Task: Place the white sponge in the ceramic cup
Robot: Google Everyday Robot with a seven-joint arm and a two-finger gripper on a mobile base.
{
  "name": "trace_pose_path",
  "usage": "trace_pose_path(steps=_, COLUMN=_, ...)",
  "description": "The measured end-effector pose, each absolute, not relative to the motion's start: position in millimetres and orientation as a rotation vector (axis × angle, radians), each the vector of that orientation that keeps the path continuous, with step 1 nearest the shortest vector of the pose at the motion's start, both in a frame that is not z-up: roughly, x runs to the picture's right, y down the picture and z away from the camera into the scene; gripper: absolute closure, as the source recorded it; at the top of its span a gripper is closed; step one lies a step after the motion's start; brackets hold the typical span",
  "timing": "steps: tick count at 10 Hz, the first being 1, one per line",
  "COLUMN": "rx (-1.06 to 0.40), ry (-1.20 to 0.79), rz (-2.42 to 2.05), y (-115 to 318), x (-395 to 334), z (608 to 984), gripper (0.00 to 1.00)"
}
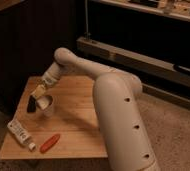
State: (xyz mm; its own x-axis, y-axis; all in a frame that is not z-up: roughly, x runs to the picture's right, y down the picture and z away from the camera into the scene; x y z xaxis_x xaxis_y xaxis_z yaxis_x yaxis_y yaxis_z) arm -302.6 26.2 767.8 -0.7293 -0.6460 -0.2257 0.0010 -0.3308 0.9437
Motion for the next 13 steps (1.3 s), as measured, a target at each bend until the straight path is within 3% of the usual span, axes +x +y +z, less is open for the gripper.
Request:
trace_pose_path(steps=3, rx=0.834, ry=-1.492, rz=-2.105, y=27.3, x=-302.1, z=768.7, gripper=0.77)
trace_pose_path(steps=5, rx=0.835, ry=-1.493, rz=-2.105, y=28.7, x=-302.1, z=769.7, gripper=0.60)
trace_pose_path(steps=6, rx=0.835, ry=-1.493, rz=-2.105, y=29.2, x=-301.7, z=770.3, gripper=0.56)
trace_pose_path(steps=11, rx=0.836, ry=-1.495, rz=-2.105, y=31.3, x=-300.7, z=771.6, gripper=0.54)
trace_pose_path(steps=12, rx=0.836, ry=-1.495, rz=-2.105, y=31.5, x=-299.9, z=771.9, gripper=0.42)
trace_pose_path(steps=13, rx=0.837, ry=-1.495, rz=-2.104, y=31.7, x=-299.9, z=771.7, gripper=0.37)
